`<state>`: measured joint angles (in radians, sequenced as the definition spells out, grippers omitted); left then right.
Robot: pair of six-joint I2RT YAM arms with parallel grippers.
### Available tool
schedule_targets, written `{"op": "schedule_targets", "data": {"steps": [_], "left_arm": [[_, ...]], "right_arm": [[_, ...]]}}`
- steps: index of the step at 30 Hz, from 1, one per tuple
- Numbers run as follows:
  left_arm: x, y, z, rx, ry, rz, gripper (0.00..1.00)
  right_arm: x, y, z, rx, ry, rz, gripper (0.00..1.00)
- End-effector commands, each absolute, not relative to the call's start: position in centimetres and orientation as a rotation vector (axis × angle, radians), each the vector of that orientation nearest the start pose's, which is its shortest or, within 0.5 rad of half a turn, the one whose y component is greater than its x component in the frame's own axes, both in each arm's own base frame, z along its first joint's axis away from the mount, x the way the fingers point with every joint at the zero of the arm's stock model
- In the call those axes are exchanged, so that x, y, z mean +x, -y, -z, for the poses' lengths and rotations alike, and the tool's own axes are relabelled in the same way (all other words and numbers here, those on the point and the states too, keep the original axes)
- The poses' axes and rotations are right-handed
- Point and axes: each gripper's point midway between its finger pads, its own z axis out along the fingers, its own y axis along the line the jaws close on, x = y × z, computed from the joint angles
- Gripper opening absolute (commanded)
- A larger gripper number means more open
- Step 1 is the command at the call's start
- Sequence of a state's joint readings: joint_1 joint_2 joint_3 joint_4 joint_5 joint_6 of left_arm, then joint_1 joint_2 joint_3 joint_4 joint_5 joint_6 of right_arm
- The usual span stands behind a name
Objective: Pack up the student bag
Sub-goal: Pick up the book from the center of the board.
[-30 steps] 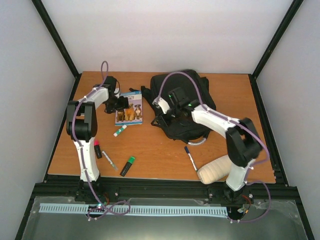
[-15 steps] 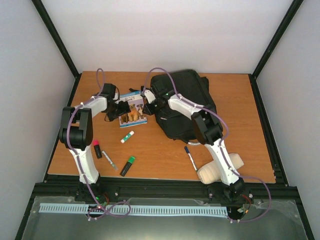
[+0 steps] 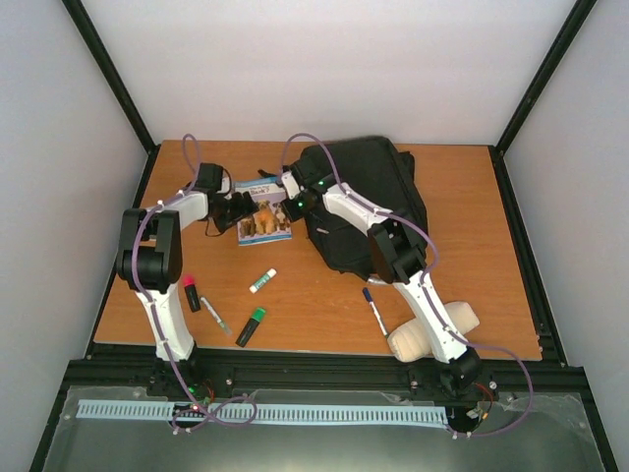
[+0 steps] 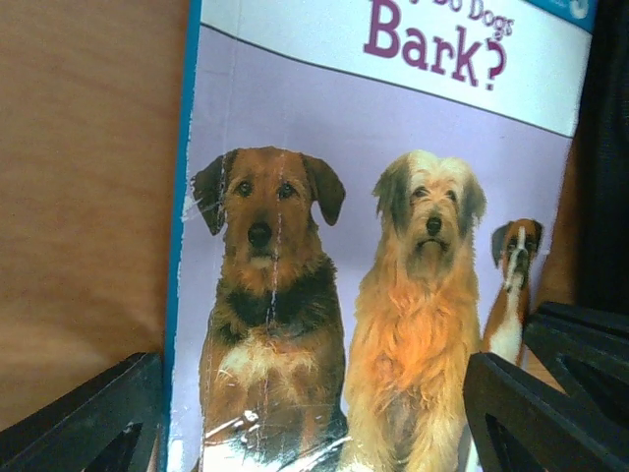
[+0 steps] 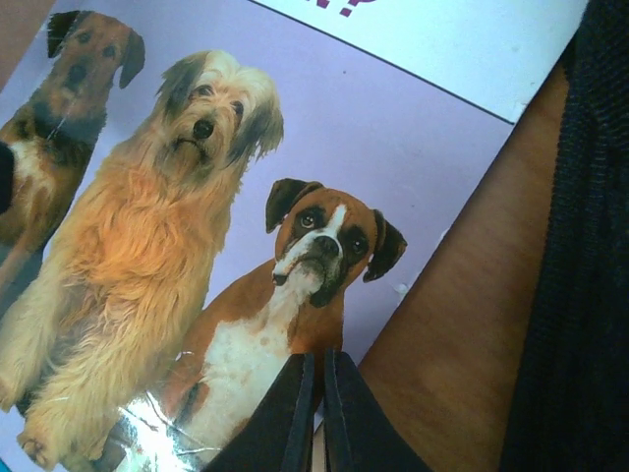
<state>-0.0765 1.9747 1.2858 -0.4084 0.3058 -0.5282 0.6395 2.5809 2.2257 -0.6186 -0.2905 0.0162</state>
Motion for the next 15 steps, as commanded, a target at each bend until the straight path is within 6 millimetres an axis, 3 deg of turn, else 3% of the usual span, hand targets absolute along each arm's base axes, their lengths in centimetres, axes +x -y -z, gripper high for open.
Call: {"op": "schedule_targets", "data": {"steps": [1,4,10,15], "left_arm": [[43.6,12.1,0.3,-0.51,-2.73,0.885,0.85],[44.1,13.6,-1.4,-0.466,-2.648,1.035,0.84],[44.8,16.6,-5.7,-0.374,-2.494,1.343,0.77],[44.7,18.4,-8.4,-0.279,-2.426,1.449,0.68]], "right_arm": [[46.8,-39.0,3.0,-0.916,-2.585,-0.46,0.03],[46.0,-39.0,4.5,-0.935,-2.623,-0.463,0.03],[45.9,-39.3,4.6,-0.946,-2.617,-0.454,0.03],[45.8,-39.2,4.7,-0.955,-2.618,-0.457,0.03]]}}
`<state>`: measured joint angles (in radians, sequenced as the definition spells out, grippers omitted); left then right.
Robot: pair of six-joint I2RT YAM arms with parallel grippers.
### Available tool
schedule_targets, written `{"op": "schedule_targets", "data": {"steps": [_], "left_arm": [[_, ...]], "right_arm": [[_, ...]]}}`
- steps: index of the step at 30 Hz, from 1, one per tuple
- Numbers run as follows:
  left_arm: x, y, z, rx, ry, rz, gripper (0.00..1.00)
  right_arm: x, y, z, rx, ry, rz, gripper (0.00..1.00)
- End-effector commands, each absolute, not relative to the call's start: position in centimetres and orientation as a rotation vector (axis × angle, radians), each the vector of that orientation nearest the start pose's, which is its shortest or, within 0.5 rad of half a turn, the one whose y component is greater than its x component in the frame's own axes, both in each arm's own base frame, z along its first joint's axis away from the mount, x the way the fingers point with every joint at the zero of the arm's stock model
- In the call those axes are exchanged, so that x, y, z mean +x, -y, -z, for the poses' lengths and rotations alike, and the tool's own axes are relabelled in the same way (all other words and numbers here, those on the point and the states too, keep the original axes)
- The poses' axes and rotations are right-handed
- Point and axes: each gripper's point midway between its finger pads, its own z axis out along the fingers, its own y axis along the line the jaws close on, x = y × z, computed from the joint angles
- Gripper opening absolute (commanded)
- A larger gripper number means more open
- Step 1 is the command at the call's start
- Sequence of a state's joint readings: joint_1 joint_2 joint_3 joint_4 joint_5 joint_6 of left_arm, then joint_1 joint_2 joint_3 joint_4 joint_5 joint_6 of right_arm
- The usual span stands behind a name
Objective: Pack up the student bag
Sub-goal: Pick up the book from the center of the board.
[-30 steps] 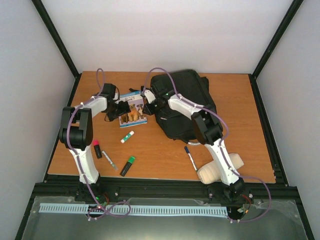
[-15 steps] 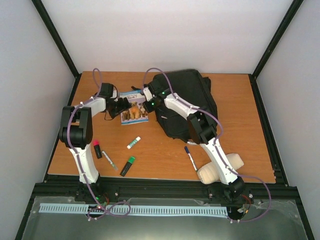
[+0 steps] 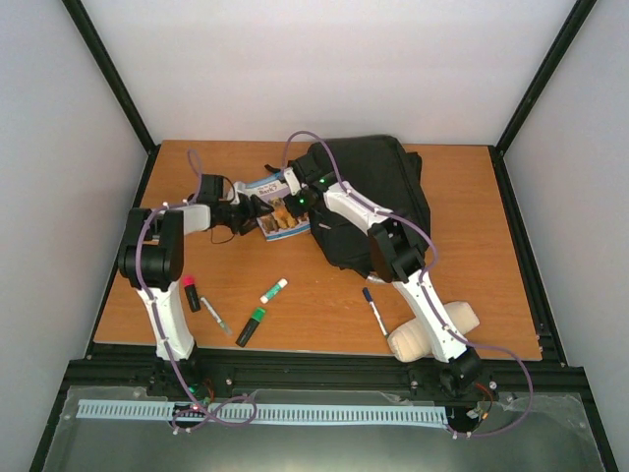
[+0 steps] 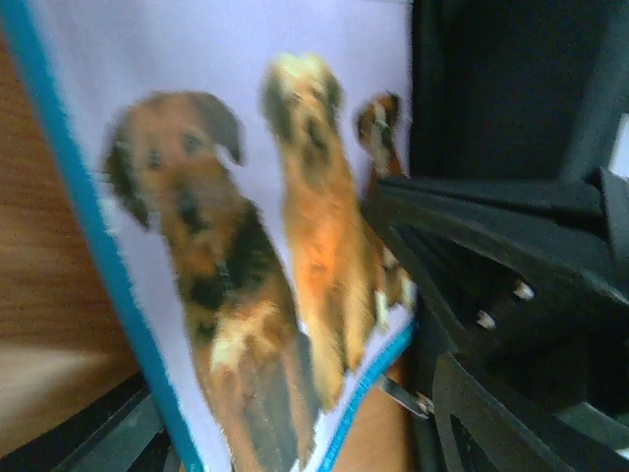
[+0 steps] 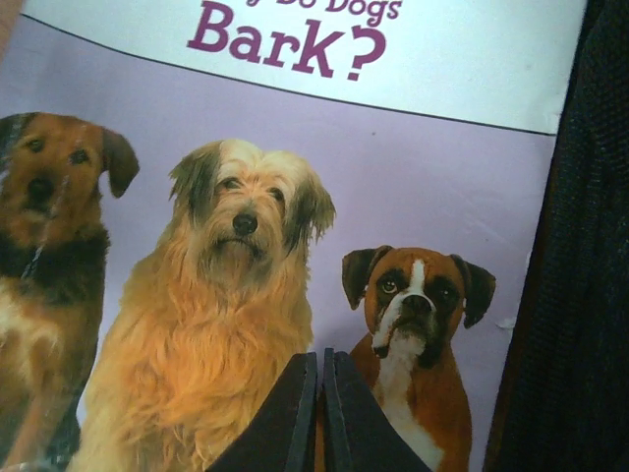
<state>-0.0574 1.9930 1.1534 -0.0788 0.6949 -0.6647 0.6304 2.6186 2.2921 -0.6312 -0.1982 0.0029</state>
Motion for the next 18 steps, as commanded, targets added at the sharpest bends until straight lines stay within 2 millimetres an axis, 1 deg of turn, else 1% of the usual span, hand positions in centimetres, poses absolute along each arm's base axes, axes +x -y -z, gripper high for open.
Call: {"op": "schedule_targets", "data": {"steps": [1,2,4,7,9,10,11,14,18], "left_arm": [[44.8,18.5,-8.8,-0.279,-2.415,1.463,0.66],[44.9,18.6,-9.0,-0.283,-2.406,1.47,0.64],[45.1,18.4,-8.9,-0.317,-2.407,1.452,0.64],[45.6,17.6,-7.1,-0.432,-2.468,1.377,0.62],[45.9,17.1,-5.8,-0.516,-2.509,1.321,0.56],[46.1,16.7,-5.2,-0.551,-2.521,1.283,0.5],[46.2,16.4,-4.9,-0.582,-2.53,1.255,0.47],[46.3,15.6,-4.7,-0.628,-2.537,1.182,0.41],[46.2,14.7,-5.8,-0.619,-2.528,1.086,0.31]], "right_arm": [[45.8,-39.2,4.7,-0.955,-2.619,-0.459,0.03],[45.8,-39.2,4.7,-0.954,-2.62,-0.458,0.03],[45.8,-39.2,4.7,-0.951,-2.621,-0.457,0.03],[45.8,-39.2,4.6,-0.954,-2.619,-0.458,0.03],[45.8,-39.2,4.7,-0.958,-2.62,-0.46,0.03],[45.8,-39.2,4.7,-0.957,-2.621,-0.461,0.03],[45.7,-39.3,4.6,-0.957,-2.621,-0.463,0.03],[45.6,-39.2,4.7,-0.961,-2.625,-0.467,0.03],[45.6,-39.2,4.7,-0.954,-2.627,-0.471,0.03]]}}
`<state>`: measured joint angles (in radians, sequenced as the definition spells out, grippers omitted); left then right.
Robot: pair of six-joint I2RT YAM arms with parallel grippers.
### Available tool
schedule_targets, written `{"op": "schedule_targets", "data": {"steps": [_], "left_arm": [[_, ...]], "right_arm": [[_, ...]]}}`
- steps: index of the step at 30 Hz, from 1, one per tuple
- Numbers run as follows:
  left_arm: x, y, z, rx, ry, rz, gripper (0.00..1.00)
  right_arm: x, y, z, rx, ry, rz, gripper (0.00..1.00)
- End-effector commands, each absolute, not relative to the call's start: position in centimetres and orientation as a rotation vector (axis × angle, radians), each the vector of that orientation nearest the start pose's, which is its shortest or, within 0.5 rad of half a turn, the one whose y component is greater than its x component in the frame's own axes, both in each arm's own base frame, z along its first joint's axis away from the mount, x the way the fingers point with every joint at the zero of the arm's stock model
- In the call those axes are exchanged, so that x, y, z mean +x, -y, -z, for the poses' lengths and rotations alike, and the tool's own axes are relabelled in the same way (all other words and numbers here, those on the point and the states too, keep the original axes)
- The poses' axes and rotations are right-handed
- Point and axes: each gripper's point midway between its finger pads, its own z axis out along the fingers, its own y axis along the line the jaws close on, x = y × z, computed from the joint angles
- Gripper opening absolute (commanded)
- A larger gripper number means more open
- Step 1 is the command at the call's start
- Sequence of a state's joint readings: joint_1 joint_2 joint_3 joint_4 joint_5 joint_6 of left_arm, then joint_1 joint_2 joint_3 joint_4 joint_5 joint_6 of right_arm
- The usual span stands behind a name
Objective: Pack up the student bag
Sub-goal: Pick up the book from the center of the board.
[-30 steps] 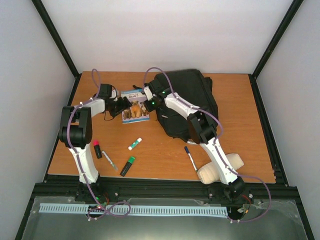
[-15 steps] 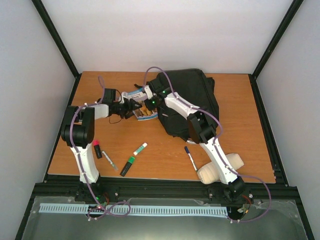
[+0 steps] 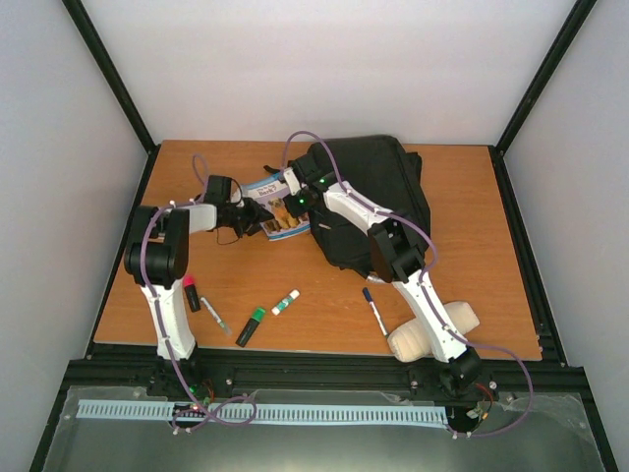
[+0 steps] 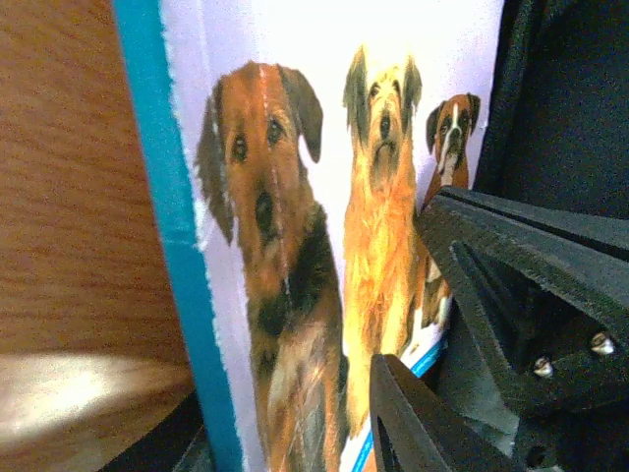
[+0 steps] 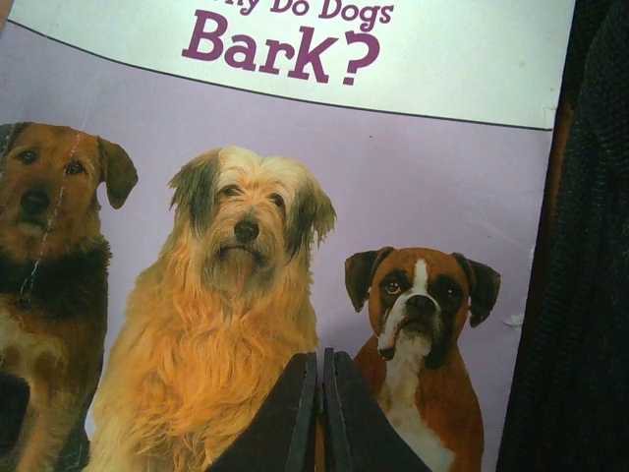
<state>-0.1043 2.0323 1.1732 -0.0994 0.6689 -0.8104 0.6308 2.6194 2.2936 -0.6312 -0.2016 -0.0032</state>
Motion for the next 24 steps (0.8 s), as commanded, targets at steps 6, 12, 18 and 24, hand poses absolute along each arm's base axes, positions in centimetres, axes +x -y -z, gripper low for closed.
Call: {"op": "schedule_targets", "data": {"steps": [6,12,18,24], "left_arm": [[46.4,14.3,-8.2,-0.563,-2.486,1.052,0.09],[46.2,14.1,-11.1,-0.517,-2.446,1.034,0.01],[44.8,13.3,-17.3,-0.411,-2.376,0.964,0.01],[41.5,15.2,-23.5,-0.183,-2.308,1.04,0.01]], "right_arm": [[45.6,-39.5,4.2,-0.956,-2.619,-0.505,0.03],[47.0,-39.3,-2.4,-0.91,-2.529,-0.595,0.09],[48.0,-36.2,-15.2,-0.812,-2.36,-0.745,0.23],[45.4,-31.2,-26.5,-0.772,-2.186,-1.024,0.51]]}}
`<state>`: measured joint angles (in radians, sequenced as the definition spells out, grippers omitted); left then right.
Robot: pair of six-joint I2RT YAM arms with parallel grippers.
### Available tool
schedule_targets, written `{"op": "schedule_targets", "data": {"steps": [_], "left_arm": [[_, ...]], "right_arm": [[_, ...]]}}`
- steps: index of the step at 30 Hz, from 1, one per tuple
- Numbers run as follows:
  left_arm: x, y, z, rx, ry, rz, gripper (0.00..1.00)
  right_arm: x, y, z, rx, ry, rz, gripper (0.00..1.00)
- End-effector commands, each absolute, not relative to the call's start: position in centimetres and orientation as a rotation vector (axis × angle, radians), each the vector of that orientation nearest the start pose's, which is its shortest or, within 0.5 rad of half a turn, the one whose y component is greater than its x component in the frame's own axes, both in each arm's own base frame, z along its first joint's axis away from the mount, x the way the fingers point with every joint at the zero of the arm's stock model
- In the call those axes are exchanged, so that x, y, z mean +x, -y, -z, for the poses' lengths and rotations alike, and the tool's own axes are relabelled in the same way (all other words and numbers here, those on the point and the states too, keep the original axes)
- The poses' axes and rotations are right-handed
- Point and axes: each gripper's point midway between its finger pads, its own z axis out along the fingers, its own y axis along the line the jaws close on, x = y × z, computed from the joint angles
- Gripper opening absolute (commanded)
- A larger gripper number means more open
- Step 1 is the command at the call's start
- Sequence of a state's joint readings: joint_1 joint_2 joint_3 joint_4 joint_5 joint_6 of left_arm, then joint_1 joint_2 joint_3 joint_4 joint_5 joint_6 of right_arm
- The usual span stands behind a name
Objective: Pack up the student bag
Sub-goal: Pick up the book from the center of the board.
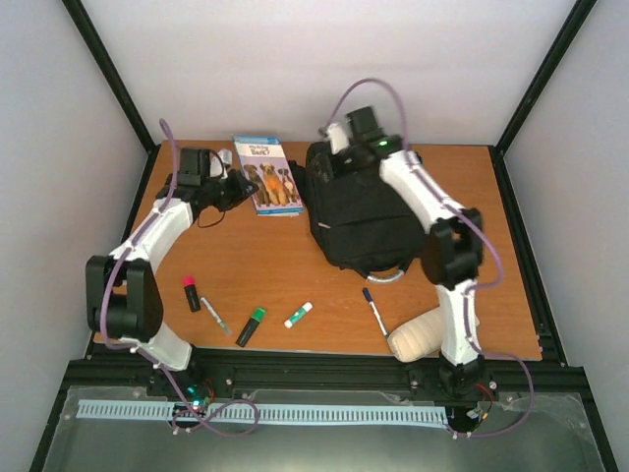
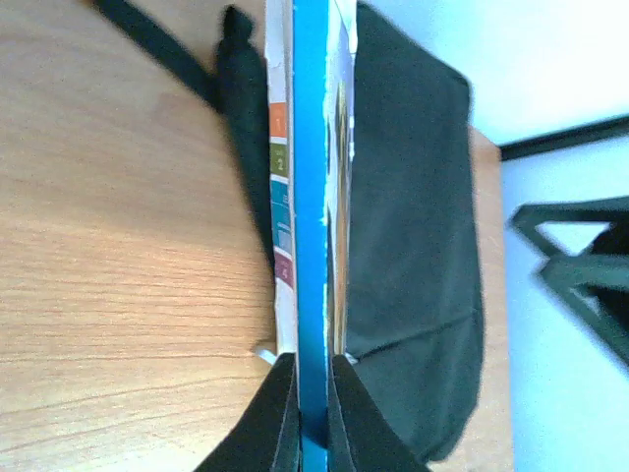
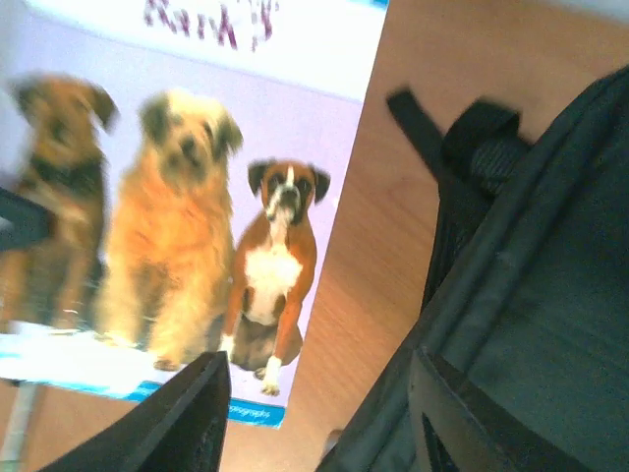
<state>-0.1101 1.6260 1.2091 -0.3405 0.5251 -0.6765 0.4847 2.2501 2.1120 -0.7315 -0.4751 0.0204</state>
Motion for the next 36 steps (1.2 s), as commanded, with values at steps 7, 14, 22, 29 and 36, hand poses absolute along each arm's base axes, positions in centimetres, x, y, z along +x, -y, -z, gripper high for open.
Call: {"op": "schedule_targets", "data": {"steps": [7,14,22,29,36], "left_arm": [[36.0,18.2,-29.3,0.089,-2.164,1.194,0.01],[29.4,22.0,-33.1,0.405,-1.978,1.395,0.01],[24.1,24.7,-36.3,0.654,-1.829,1.547,0.01],[23.0,25.6,-38.0,0.702,-1.761,1.601,0.01],[23.6,26.2,-39.2,0.712,-1.704,1.667,0.01]], "right_arm": [[39.8,-22.3,-31.4,-0.779,-2.049,-1.086,0.62],[32.3,-19.7,-31.0,-0.874,-1.932,-1.079,0.84],[29.6,-20.4,-32.4,-0.868,-1.775,-1.231,1.0],[27.8,-22.0,-33.9,-0.962,-1.701,-1.465,1.0],[25.0,-23.3,-35.5,-1.074,-1.61,-1.503,1.0]]}}
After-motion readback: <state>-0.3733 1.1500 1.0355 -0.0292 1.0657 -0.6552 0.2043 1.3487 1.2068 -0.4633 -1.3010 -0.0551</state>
